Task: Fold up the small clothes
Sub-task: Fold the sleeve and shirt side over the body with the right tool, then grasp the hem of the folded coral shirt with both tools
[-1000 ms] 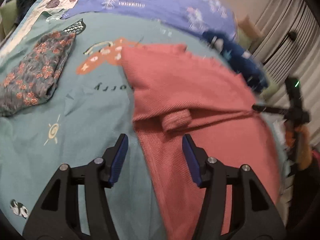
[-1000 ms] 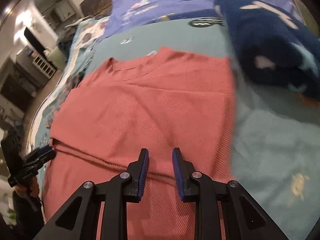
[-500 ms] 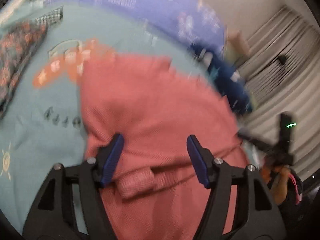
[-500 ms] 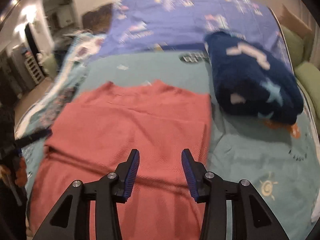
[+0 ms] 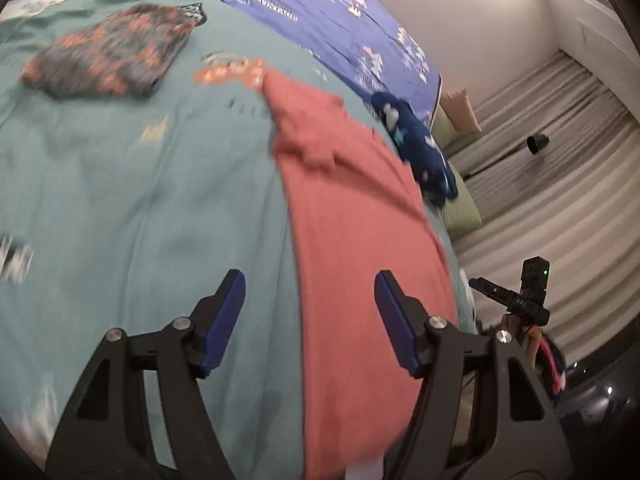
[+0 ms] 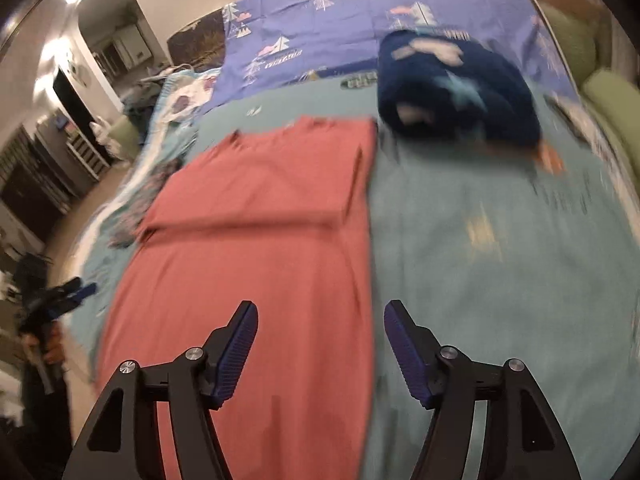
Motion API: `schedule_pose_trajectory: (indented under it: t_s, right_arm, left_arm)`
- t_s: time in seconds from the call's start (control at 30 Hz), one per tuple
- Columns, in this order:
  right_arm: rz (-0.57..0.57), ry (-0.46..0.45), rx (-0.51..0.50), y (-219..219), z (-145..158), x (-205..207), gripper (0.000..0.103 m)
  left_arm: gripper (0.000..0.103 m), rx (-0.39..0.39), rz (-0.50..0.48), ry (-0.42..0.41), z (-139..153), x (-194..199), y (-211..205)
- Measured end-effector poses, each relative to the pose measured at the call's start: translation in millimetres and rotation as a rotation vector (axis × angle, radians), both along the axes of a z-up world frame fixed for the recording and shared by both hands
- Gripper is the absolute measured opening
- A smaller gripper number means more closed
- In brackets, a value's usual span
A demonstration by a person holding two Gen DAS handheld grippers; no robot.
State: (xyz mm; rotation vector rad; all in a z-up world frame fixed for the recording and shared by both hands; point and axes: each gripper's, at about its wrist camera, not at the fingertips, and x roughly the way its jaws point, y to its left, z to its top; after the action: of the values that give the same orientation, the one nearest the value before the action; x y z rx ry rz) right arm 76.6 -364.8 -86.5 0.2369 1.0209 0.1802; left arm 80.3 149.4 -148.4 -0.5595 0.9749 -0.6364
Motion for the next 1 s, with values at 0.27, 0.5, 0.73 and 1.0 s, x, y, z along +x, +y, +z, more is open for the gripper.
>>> schedule_pose_trajectory:
  t_s: [0.27, 0.5, 0.73, 1.0]
  right_arm:
    - [-0.038, 0.065, 0.116, -13, -41, -124, 0.067]
    - [0.031, 0.073, 0.078, 2, -59, -164, 0.067]
    - [0.040, 0.094, 0.100, 6, -80, -158, 0.065]
    - [0.054, 0.077, 0.123, 9, -81, -161, 0.061]
  left_arm:
    - [0.067, 0.004, -0.059, 0.025, -19, -86, -8]
    - [0.067, 0.041, -0.112, 0.000, -31, -120, -34]
    - [0.067, 0.080, -0.138, 0.016, -41, -135, -52]
    - [0.056, 0.019, -0.061, 0.012, -50, -141, -55]
